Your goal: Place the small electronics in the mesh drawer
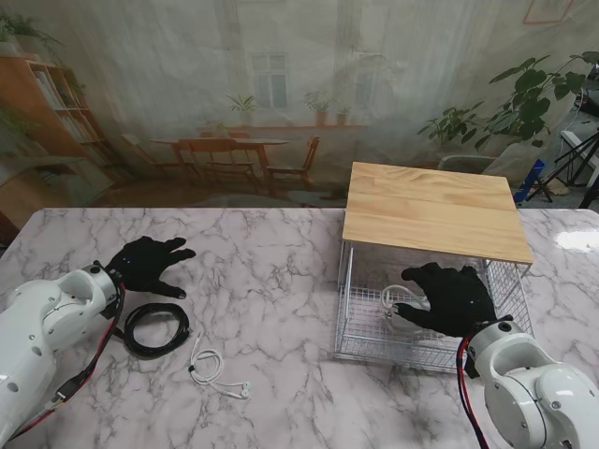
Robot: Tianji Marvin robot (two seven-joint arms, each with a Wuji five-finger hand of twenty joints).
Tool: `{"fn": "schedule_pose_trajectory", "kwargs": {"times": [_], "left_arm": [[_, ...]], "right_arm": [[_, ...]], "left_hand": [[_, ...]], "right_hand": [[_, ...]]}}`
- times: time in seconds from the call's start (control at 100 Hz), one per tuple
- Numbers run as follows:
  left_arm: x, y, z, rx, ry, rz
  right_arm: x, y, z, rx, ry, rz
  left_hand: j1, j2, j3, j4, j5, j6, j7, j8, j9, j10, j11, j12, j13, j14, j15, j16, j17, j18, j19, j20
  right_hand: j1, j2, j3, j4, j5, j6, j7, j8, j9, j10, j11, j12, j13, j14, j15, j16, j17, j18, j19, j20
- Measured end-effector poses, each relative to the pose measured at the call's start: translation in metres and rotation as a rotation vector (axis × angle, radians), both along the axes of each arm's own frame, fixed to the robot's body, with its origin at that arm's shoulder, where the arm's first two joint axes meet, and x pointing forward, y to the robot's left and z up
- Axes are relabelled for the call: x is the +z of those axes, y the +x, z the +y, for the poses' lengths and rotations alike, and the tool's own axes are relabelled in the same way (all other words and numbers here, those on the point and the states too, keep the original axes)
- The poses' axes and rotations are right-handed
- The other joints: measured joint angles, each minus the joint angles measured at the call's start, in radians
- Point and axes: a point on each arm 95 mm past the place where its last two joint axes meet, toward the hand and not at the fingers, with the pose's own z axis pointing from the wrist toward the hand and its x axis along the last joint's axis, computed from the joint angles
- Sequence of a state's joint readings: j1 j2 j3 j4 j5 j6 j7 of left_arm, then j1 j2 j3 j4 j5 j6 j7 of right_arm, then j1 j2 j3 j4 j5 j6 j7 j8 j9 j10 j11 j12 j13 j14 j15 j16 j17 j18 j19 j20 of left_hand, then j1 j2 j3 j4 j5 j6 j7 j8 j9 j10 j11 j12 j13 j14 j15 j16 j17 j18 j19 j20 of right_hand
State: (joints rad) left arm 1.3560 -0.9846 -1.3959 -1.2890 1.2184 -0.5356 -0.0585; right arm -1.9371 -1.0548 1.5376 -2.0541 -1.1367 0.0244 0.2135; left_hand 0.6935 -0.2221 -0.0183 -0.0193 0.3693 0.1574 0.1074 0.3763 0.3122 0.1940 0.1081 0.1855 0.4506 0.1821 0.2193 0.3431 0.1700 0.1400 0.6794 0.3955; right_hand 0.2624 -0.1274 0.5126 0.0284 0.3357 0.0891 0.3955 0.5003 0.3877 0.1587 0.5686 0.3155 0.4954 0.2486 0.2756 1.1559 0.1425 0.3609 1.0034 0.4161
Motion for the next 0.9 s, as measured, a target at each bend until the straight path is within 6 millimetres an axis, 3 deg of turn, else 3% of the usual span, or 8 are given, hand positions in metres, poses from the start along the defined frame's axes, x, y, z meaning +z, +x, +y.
{"fn": "schedule_pose_trajectory", "kwargs": {"times": [0.18, 0.3, 0.36, 0.42, 0.49, 0.63, 0.75, 0.9], "left_arm": [[-0.010, -0.015, 0.014, 0.019, 0.037, 0.014], [-0.019, -0.018, 0.021, 0.034, 0.062, -0.007], [-0.024, -0.019, 0.024, 0.041, 0.060, -0.011], [-0.030, -0.021, 0.025, 0.044, 0.062, -0.001], [-0.035, -0.022, 0.025, 0.038, 0.071, 0.008], [-0.040, -0.023, 0.022, 0.019, 0.092, 0.025], [-0.043, -0.023, 0.018, 0.010, 0.097, 0.048], [-0.047, -0.025, 0.015, -0.004, 0.102, 0.059]], "right_arm": [[-0.002, -0.002, -0.002, -0.005, 0.015, -0.020], [-0.003, -0.002, -0.002, -0.004, 0.021, -0.022], [-0.003, -0.003, -0.002, -0.002, 0.023, -0.024], [-0.003, -0.003, -0.002, 0.000, 0.023, -0.025], [-0.003, -0.004, -0.002, 0.000, 0.023, -0.024], [-0.004, -0.005, -0.002, -0.001, 0.021, -0.023], [-0.004, -0.006, -0.002, -0.003, 0.022, -0.023], [-0.004, -0.006, -0.002, -0.008, 0.024, -0.022]], "left_hand": [[0.006, -0.022, 0.001, 0.000, 0.000, 0.024, 0.000, -0.001, 0.015, 0.012, 0.018, 0.020, 0.000, 0.000, 0.000, 0.018, 0.006, 0.000, 0.018, 0.000], [0.042, -0.112, -0.006, 0.028, 0.000, 0.037, 0.006, 0.012, 0.026, 0.012, 0.074, 0.123, 0.001, -0.001, 0.073, 0.130, 0.013, -0.014, 0.068, 0.021], [0.078, -0.113, -0.012, 0.042, 0.000, 0.037, 0.011, 0.023, 0.024, 0.012, 0.105, 0.178, 0.001, -0.002, 0.105, 0.203, 0.015, -0.014, 0.088, 0.048], [0.123, -0.113, -0.006, 0.068, 0.000, 0.002, 0.016, 0.030, 0.022, 0.012, 0.119, 0.221, 0.001, -0.002, 0.127, 0.260, 0.016, -0.022, 0.103, 0.076], [0.145, -0.112, 0.042, 0.099, 0.000, -0.085, 0.038, 0.047, -0.015, 0.009, 0.132, 0.247, 0.000, -0.007, 0.129, 0.297, 0.016, -0.022, 0.103, 0.103], [0.186, -0.109, 0.139, 0.102, -0.036, -0.197, 0.062, 0.064, -0.081, -0.015, 0.099, 0.231, -0.042, -0.009, 0.079, 0.260, -0.011, 0.001, 0.087, 0.125], [0.195, -0.109, 0.178, 0.112, -0.036, -0.213, 0.074, 0.072, -0.100, -0.027, 0.068, 0.167, -0.052, -0.009, 0.030, 0.172, -0.019, 0.001, 0.052, 0.125], [0.197, -0.109, 0.196, 0.112, -0.036, -0.221, 0.126, 0.091, -0.100, -0.027, 0.058, 0.139, -0.053, -0.011, 0.028, 0.135, -0.020, -0.003, 0.039, 0.125]], "right_hand": [[0.000, 0.000, 0.000, 0.000, 0.000, 0.000, 0.000, 0.000, 0.000, 0.000, 0.000, 0.000, 0.000, 0.000, 0.000, 0.000, -0.004, 0.000, -0.006, 0.000], [0.000, 0.000, 0.000, 0.000, 0.000, 0.000, 0.000, 0.000, 0.000, 0.000, 0.000, 0.000, 0.000, 0.001, 0.000, -0.007, -0.005, 0.000, -0.006, 0.000], [0.000, 0.000, 0.000, 0.000, 0.000, 0.000, 0.000, 0.000, 0.000, 0.000, 0.000, 0.000, 0.000, 0.001, 0.000, -0.008, -0.005, 0.000, -0.006, 0.000], [0.000, 0.000, 0.000, 0.000, 0.000, 0.000, 0.000, 0.000, 0.000, 0.000, 0.000, 0.000, 0.000, 0.001, 0.000, -0.008, -0.005, 0.001, -0.006, 0.000], [0.000, 0.000, 0.000, 0.000, 0.000, 0.000, 0.000, 0.000, 0.000, 0.000, 0.000, 0.000, 0.000, 0.001, 0.000, -0.008, -0.005, 0.001, -0.008, 0.000], [0.002, 0.000, 0.000, 0.000, 0.000, 0.000, 0.012, -0.002, 0.000, 0.000, 0.000, 0.000, 0.000, 0.001, 0.000, -0.008, -0.005, 0.001, -0.008, 0.000], [0.005, 0.000, 0.000, 0.000, 0.000, 0.000, 0.012, -0.002, 0.000, 0.000, 0.000, 0.000, 0.000, 0.001, 0.000, -0.008, -0.006, 0.001, -0.008, 0.000], [0.005, 0.000, 0.000, 0.000, 0.000, 0.000, 0.012, -0.003, 0.000, 0.000, 0.000, 0.000, 0.000, 0.001, 0.000, -0.008, -0.007, 0.001, -0.008, 0.000]]}}
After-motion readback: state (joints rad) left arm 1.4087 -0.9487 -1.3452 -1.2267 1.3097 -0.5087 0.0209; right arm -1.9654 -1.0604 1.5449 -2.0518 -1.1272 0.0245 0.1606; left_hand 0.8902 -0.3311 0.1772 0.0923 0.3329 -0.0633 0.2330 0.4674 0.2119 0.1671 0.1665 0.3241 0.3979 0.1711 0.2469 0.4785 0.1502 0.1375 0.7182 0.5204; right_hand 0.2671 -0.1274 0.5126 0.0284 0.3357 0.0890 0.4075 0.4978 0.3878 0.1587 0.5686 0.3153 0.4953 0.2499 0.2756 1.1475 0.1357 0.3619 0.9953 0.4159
